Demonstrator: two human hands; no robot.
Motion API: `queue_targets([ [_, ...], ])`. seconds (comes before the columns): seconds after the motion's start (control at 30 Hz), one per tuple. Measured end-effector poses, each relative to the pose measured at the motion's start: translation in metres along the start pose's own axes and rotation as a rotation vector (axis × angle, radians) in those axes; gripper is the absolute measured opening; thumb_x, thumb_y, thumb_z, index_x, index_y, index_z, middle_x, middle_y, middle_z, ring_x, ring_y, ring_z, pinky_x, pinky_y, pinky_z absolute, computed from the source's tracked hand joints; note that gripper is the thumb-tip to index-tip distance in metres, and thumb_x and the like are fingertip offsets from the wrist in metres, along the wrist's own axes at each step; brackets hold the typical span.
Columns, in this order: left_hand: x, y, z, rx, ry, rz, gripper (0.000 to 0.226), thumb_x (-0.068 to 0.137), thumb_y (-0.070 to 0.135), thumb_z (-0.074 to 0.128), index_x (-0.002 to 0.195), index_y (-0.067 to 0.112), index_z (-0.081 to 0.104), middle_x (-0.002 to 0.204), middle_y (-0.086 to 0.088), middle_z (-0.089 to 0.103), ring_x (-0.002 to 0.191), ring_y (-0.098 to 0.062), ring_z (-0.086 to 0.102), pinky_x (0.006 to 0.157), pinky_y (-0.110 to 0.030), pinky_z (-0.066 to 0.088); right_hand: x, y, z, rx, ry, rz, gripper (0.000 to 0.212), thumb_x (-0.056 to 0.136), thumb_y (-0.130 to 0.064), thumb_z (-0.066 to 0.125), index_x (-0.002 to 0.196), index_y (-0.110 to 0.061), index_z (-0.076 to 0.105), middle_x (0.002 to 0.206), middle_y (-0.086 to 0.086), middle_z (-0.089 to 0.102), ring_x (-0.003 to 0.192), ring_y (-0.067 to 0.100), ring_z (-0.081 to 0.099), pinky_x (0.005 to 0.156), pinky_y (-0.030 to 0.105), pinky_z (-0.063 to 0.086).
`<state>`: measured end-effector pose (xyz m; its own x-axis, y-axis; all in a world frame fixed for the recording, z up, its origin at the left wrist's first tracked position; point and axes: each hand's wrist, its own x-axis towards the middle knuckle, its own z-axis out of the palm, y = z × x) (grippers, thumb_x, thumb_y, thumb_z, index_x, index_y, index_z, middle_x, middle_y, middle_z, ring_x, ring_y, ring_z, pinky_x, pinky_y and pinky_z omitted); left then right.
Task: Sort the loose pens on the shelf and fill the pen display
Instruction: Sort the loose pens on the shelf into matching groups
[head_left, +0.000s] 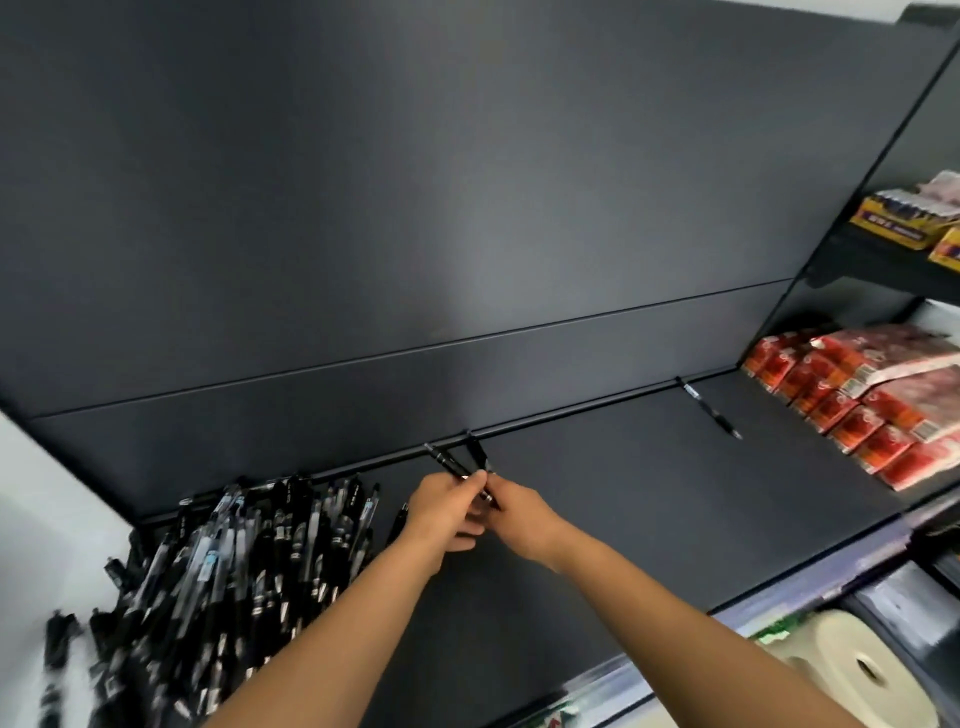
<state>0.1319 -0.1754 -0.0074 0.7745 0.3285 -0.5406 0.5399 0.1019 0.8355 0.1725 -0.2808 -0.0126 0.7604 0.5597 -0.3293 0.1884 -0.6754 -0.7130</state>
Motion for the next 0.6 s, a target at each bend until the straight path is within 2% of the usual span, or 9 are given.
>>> queue_targets([
  [0.03, 0.004, 0.003, 0.006, 0.009, 0.017, 0.002, 0.019, 0.095, 0.030, 0.052, 0.088, 0.012, 0.058, 0.085, -0.009, 0.066, 0.073, -0.024, 0.066, 0.071, -0.036, 0.056, 0.002, 0.005, -0.005, -0.006, -0.009, -0.015, 0.030, 0.097, -0.016, 0.043, 0.125, -0.011, 0.052, 0.118, 0.009, 0.062, 0.107, 0.022, 0.059, 0.091, 0.034, 0.048],
  [0.07, 0.008, 0.005, 0.012, 0.011, 0.031, -0.006, 0.017, 0.095, 0.027, 0.052, 0.088, 0.012, 0.057, 0.084, -0.010, 0.066, 0.071, -0.023, 0.066, 0.070, -0.037, 0.056, 0.004, 0.010, -0.009, 0.020, -0.030, -0.027, 0.030, 0.099, -0.020, 0.042, 0.125, -0.011, 0.052, 0.116, 0.006, 0.063, 0.106, 0.020, 0.059, 0.090, 0.034, 0.049],
  [0.17, 0.019, 0.012, 0.030, 0.012, 0.047, -0.040, 0.016, 0.094, 0.021, 0.049, 0.084, 0.011, 0.058, 0.089, -0.015, 0.067, 0.071, -0.025, 0.066, 0.070, -0.037, 0.057, 0.009, 0.024, -0.026, 0.194, -0.102, 0.001, 0.027, 0.101, -0.019, 0.036, 0.122, -0.013, 0.054, 0.090, -0.008, 0.058, 0.079, 0.003, 0.053, 0.067, 0.017, 0.043],
  [0.23, 0.026, 0.018, 0.044, 0.016, 0.063, -0.046, 0.017, 0.094, 0.019, 0.048, 0.088, 0.008, 0.059, 0.092, -0.017, 0.068, 0.070, -0.026, 0.066, 0.067, -0.036, 0.057, 0.018, 0.037, -0.042, 0.221, -0.025, 0.057, 0.023, 0.100, -0.016, 0.036, 0.109, -0.015, 0.058, 0.079, -0.008, 0.054, 0.071, 0.005, 0.050, 0.063, 0.020, 0.044],
  [0.3, 0.034, 0.026, 0.054, 0.018, 0.087, -0.039, 0.013, 0.093, 0.015, 0.049, 0.093, 0.005, 0.057, 0.088, -0.017, 0.067, 0.064, -0.025, 0.065, 0.059, -0.033, 0.058, 0.030, 0.049, -0.058, 0.140, 0.055, 0.100, 0.019, 0.098, -0.014, 0.040, 0.100, -0.015, 0.059, 0.078, -0.003, 0.056, 0.077, 0.016, 0.055, 0.071, 0.028, 0.045],
  [0.37, 0.042, 0.030, 0.063, 0.035, 0.114, -0.020, 0.013, 0.095, 0.016, 0.051, 0.090, 0.004, 0.052, 0.079, -0.015, 0.063, 0.057, -0.023, 0.063, 0.052, -0.031, 0.057, 0.040, 0.063, -0.076, -0.008, 0.078, 0.113, 0.018, 0.097, -0.017, 0.045, 0.104, -0.015, 0.062, 0.089, 0.003, 0.061, 0.095, 0.024, 0.058, 0.079, 0.026, 0.042],
  [0.47, 0.049, 0.027, 0.072, 0.248, 0.200, 0.045, 0.017, 0.093, 0.022, 0.057, 0.090, 0.008, 0.048, 0.075, -0.010, 0.058, 0.052, -0.020, 0.060, 0.051, -0.033, 0.056, 0.052, 0.082, -0.095, -0.127, 0.076, 0.156, 0.010, 0.093, -0.028, 0.052, 0.092, -0.030, 0.062, 0.102, 0.000, 0.065, 0.104, 0.023, 0.060, 0.090, 0.033, 0.047],
  [0.53, 0.052, 0.024, 0.076, 0.487, 0.280, 0.108, 0.024, 0.091, 0.023, 0.058, 0.109, 0.015, 0.044, 0.087, -0.010, 0.062, 0.063, -0.024, 0.063, 0.054, -0.033, 0.055, 0.059, 0.091, -0.104, -0.113, 0.058, 0.138, 0.006, 0.091, -0.027, 0.055, 0.088, -0.030, 0.060, 0.105, 0.001, 0.066, 0.101, 0.023, 0.061, 0.088, 0.033, 0.049],
  [0.6, 0.056, 0.021, 0.079, 0.738, 0.347, 0.142, 0.050, 0.092, 0.024, 0.054, 0.136, 0.017, 0.031, 0.102, -0.011, 0.064, 0.086, -0.029, 0.064, 0.067, -0.032, 0.051, 0.066, 0.097, -0.108, -0.062, 0.040, 0.104, 0.005, 0.090, -0.022, 0.058, 0.092, -0.024, 0.062, 0.102, 0.004, 0.066, 0.089, 0.022, 0.061, 0.079, 0.029, 0.049],
])
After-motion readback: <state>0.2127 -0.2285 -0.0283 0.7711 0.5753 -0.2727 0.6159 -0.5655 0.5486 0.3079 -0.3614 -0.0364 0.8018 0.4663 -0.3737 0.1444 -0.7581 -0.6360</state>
